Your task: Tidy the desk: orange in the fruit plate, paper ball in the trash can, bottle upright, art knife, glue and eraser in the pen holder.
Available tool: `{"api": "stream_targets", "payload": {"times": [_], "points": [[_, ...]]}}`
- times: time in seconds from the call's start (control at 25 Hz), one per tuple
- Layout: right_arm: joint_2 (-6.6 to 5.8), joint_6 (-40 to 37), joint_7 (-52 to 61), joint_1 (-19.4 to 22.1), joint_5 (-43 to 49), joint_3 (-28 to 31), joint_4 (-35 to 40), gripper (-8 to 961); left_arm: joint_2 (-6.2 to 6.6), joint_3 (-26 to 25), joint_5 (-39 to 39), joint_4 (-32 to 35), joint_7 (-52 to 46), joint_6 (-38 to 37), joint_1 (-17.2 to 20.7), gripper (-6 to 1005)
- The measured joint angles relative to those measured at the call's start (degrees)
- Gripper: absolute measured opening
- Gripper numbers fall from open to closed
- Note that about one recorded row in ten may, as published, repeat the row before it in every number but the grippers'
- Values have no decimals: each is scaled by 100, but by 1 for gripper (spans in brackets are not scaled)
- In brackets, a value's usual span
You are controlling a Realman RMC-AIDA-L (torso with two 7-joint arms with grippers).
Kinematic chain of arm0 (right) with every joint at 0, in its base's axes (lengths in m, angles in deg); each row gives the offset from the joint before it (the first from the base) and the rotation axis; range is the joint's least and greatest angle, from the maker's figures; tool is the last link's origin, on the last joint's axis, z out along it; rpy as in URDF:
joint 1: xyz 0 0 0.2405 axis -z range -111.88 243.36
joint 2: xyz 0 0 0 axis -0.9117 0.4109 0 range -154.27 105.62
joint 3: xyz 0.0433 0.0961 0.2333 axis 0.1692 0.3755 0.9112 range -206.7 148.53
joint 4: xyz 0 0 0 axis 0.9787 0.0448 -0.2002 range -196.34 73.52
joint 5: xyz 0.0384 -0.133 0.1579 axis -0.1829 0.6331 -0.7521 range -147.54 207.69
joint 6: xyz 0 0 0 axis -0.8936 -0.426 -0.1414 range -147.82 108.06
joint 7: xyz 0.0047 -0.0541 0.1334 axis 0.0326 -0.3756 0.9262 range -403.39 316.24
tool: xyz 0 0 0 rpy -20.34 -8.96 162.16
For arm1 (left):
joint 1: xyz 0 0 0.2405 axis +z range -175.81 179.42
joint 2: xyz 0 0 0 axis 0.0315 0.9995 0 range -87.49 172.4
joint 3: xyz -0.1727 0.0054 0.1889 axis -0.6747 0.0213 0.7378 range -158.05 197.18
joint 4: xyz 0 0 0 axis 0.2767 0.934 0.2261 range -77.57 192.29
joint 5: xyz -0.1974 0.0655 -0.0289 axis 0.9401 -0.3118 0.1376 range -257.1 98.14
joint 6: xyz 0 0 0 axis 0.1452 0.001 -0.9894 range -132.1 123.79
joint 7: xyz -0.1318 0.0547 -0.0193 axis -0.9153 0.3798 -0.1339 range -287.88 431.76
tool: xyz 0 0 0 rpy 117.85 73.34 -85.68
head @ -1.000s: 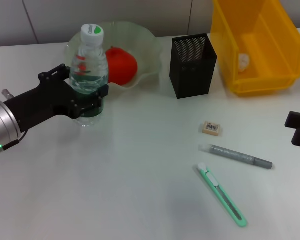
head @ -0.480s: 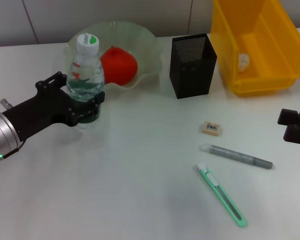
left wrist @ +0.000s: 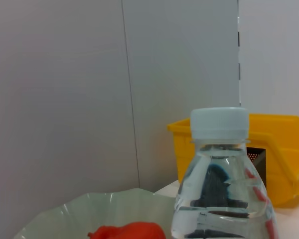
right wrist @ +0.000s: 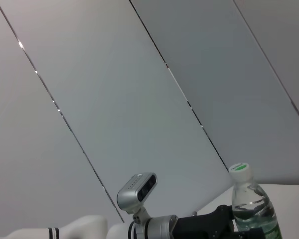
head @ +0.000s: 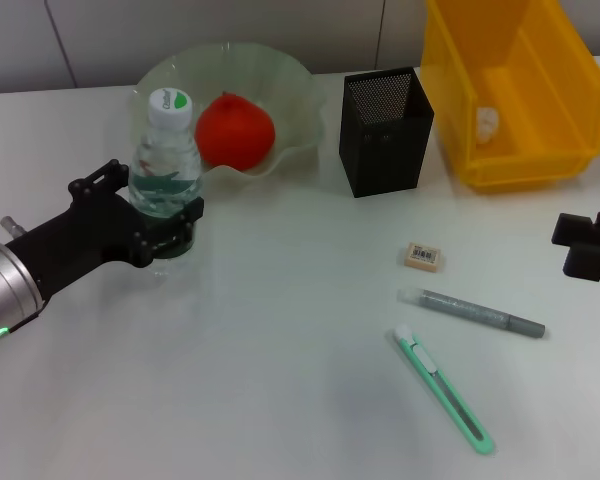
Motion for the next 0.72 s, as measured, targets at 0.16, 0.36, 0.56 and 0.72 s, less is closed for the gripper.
{"api": "stream_targets", "payload": {"times": [0.16, 0.36, 0.56, 0.72], "points": [[1, 1, 2, -17, 0, -7, 3, 451, 6, -52, 140, -147, 132, -97, -15, 778], [1, 0, 9, -45, 0, -22, 7, 451, 9, -81, 148, -173, 141, -60, -20, 778], [1, -2, 13, -50, 0, -18, 9, 451, 6, -102, 151, -254, 144, -55, -28, 778], [1, -13, 14, -52, 0, -33, 9, 451, -6, -122, 178, -354, 145, -81, -75, 778]]}}
